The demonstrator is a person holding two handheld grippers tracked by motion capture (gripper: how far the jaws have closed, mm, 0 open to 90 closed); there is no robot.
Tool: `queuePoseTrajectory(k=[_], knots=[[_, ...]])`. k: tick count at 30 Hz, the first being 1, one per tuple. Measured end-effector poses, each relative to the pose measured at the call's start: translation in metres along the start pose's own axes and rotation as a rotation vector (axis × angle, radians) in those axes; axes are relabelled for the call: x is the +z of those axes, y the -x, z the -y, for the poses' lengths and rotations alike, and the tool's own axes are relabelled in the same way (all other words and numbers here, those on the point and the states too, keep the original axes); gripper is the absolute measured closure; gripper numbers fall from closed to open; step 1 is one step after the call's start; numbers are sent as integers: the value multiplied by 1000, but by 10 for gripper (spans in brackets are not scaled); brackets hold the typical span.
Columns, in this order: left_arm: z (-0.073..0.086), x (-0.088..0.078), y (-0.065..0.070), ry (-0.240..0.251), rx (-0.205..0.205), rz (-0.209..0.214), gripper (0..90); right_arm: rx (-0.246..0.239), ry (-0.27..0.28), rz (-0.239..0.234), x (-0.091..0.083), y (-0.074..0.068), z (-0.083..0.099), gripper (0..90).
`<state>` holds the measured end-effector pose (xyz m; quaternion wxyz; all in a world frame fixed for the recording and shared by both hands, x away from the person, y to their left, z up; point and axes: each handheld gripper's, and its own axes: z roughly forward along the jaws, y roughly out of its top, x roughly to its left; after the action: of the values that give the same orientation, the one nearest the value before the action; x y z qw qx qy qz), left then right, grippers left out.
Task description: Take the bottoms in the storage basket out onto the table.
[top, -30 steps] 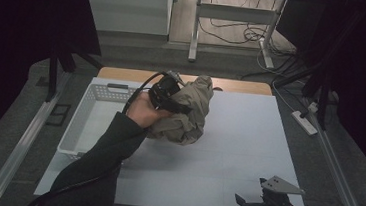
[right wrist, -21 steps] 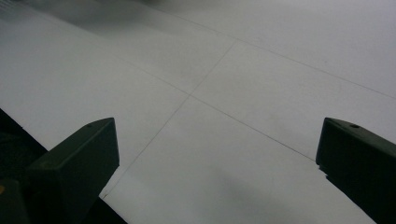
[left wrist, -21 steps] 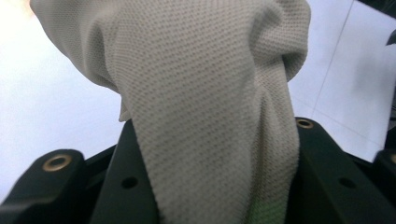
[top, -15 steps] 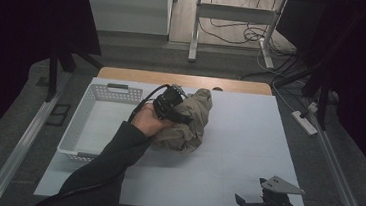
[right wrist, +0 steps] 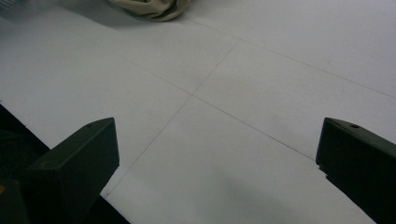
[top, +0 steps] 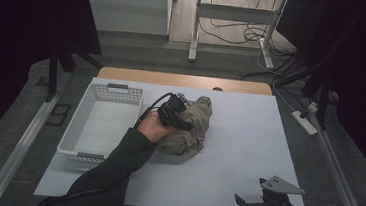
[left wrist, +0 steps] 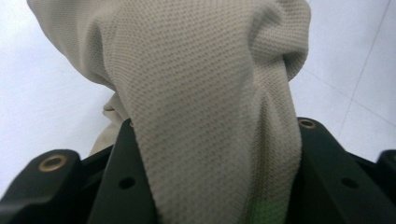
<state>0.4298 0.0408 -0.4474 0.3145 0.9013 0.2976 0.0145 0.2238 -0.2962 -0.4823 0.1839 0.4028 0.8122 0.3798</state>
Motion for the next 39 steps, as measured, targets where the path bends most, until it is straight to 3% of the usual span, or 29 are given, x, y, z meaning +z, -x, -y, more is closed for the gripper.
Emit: queuePoseTrajectory(k=[5, 14, 32, 39], knots=[[3, 9, 2, -10, -19, -14, 605, -1, 0, -2, 0, 0, 0, 0], [8, 25, -3, -22, -51, -2, 599, -2, 0, -4, 0, 0, 0, 0], [17, 48, -8, -44, -66, -5, 595, -6, 0, -4, 0, -1, 0, 0], [19, 55, -8, -49, -25, -4, 552, -8, 0, -6, 0, -1, 0, 0]])
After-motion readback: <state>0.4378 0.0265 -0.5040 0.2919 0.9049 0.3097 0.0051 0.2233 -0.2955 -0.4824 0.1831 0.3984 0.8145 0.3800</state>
